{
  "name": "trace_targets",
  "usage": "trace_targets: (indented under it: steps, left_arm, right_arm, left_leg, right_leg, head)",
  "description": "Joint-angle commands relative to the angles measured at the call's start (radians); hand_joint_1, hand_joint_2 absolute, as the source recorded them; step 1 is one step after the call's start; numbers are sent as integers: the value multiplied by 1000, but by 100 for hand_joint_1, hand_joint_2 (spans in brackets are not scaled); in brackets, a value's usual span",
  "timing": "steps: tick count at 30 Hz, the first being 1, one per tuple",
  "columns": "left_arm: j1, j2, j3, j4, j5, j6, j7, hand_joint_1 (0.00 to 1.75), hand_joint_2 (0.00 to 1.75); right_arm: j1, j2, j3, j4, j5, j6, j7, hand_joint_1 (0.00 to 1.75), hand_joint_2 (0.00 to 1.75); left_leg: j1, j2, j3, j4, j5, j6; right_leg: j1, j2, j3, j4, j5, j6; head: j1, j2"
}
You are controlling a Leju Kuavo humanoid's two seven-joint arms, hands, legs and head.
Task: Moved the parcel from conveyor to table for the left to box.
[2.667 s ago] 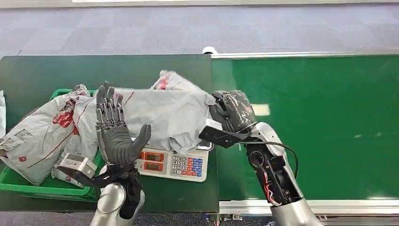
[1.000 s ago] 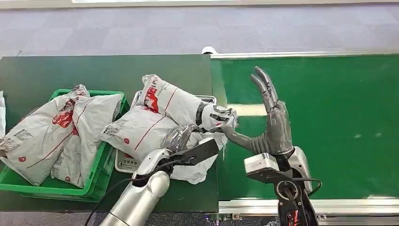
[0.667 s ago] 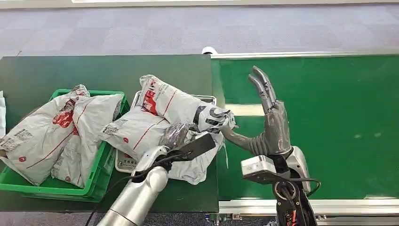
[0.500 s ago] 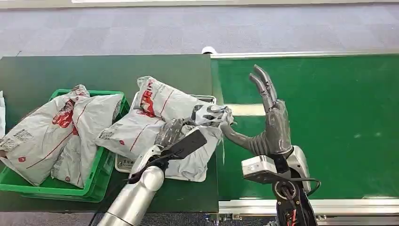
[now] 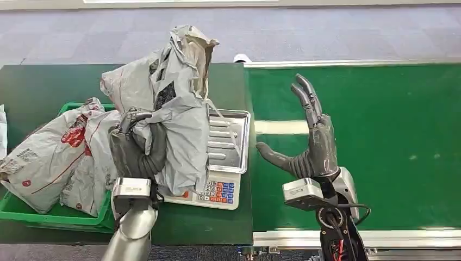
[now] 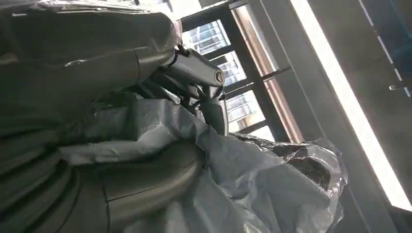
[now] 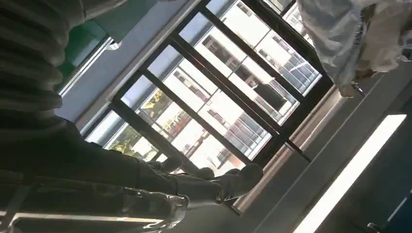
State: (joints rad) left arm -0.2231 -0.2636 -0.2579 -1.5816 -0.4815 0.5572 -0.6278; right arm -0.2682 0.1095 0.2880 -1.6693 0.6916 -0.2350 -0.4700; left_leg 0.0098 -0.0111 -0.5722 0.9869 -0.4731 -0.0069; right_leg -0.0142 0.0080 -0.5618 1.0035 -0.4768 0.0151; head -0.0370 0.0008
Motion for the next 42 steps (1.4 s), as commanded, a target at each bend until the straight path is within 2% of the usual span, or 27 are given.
trace_targets:
  steps: [1,2,4,7,9,11,15,16,17,18,19,21,23,24,26,27,28,39,42]
  left_arm:
    - [-15,-85,250,-340,-298,141,-70,175,175]
    - [-53,-85,358,-333,-352,141,-70,175,175]
    - [-109,-85,479,-287,-347,141,-64,175,175]
    - [-173,-85,631,-207,-187,141,-66,175,175]
    - [-203,-85,707,-156,-233,141,-7,175,175]
    - [-221,-85,747,-112,-234,141,34,175,175]
    - [-234,-85,791,-91,-218,141,21,173,175]
    - [-227,-85,783,-92,-255,141,63,173,175]
    - [-225,-85,779,-91,-272,141,80,168,175]
    - [-216,-85,762,-82,-330,141,147,136,175]
    - [-212,-85,751,-57,-393,141,216,133,175]
    - [-214,-85,756,-29,-416,141,237,134,175]
    - [-219,-85,763,4,-449,141,263,145,175]
    - [-220,-85,768,18,-450,141,257,148,175]
    - [-214,-85,777,37,-436,141,231,145,175]
    - [-220,-85,763,47,-454,141,256,91,175]
    - [-221,-85,757,45,-454,141,261,0,175]
    - [-190,-85,673,-2,-364,141,223,0,175]
    - [-171,-85,633,-33,-244,141,139,0,175]
  right_arm:
    - [-21,-39,58,40,19,-33,29,0,175]
    - [-18,-44,66,41,57,-39,55,0,175]
    - [-13,-45,78,47,73,-38,62,0,175]
    - [-22,-48,98,69,91,-33,73,0,175]
    - [-25,-41,106,75,105,-31,81,0,175]
    - [-20,-38,108,75,118,-29,92,0,175]
    - [-10,-42,105,76,122,-29,97,0,175]
    - [-8,-47,106,75,124,-28,98,0,175]
    - [-8,-47,107,75,125,-28,98,0,175]
    - [-7,-51,107,73,126,-28,102,0,175]
    - [-7,-54,107,70,127,-24,108,0,175]
    - [-6,-56,107,69,128,-22,111,0,175]
    - [-4,-60,107,66,129,-19,117,0,175]
    - [-3,-62,106,66,128,-19,118,0,175]
    - [1,-67,109,64,125,-13,120,0,175]
    - [-4,-65,105,68,125,-14,121,0,175]
    - [-5,-63,104,70,125,-13,123,0,175]
    - [-6,-54,107,85,133,-1,130,0,175]
    - [-7,-50,107,95,135,2,125,0,175]
  left_leg:
    - [1,4,-2,2,-1,0]
    - [1,6,-3,3,-2,0]
    - [1,6,0,1,-1,0]
    - [1,4,1,0,0,0]
    - [1,7,2,-1,0,0]
    - [1,4,2,-2,1,0]
    - [2,2,3,-2,2,0]
    - [2,3,3,-2,2,0]
    - [1,3,3,-2,1,0]
    - [1,3,3,-3,1,0]
    - [1,2,3,-3,1,0]
    - [1,0,2,-2,1,-1]
    - [1,-2,3,-3,2,0]
    - [0,0,2,-1,1,-1]
    - [0,1,2,-1,1,-1]
    - [1,1,3,-2,2,-1]
    - [1,0,3,-3,2,-1]
    - [1,0,1,-1,1,-1]
    - [1,1,1,-1,1,-1]
  right_leg:
    - [1,3,-3,1,1,-1]
    - [2,5,-4,2,0,-1]
    - [1,4,-2,1,0,-1]
    - [1,3,-1,0,1,-2]
    - [1,5,-1,0,2,-2]
    - [2,3,0,-1,2,-2]
    - [2,1,2,-3,1,-1]
    - [2,1,2,-3,1,-1]
    - [2,1,2,-3,1,-1]
    - [1,1,3,-3,1,-1]
    - [1,1,3,-3,1,-1]
    - [1,-1,2,-2,0,-1]
    - [2,-4,4,-3,0,-1]
    - [1,-1,2,-1,0,-1]
    - [1,0,1,-1,0,-1]
    - [1,-1,2,-2,1,-1]
    - [1,-1,2,-3,1,-1]
    - [1,0,0,-1,0,-1]
    - [1,0,1,-1,0,-1]
  head:
    - [0,0]
    - [0,0]
    - [0,0]
    - [0,0]
    - [-1,0]
    - [0,0]
    - [0,0]
    - [0,0]
    - [0,0]
    - [0,0]
    - [0,0]
    - [0,0]
    - [0,0]
    - [0,0]
    - [0,0]
    - [0,0]
    - [0,0]
    - [0,0]
    - [0,0]
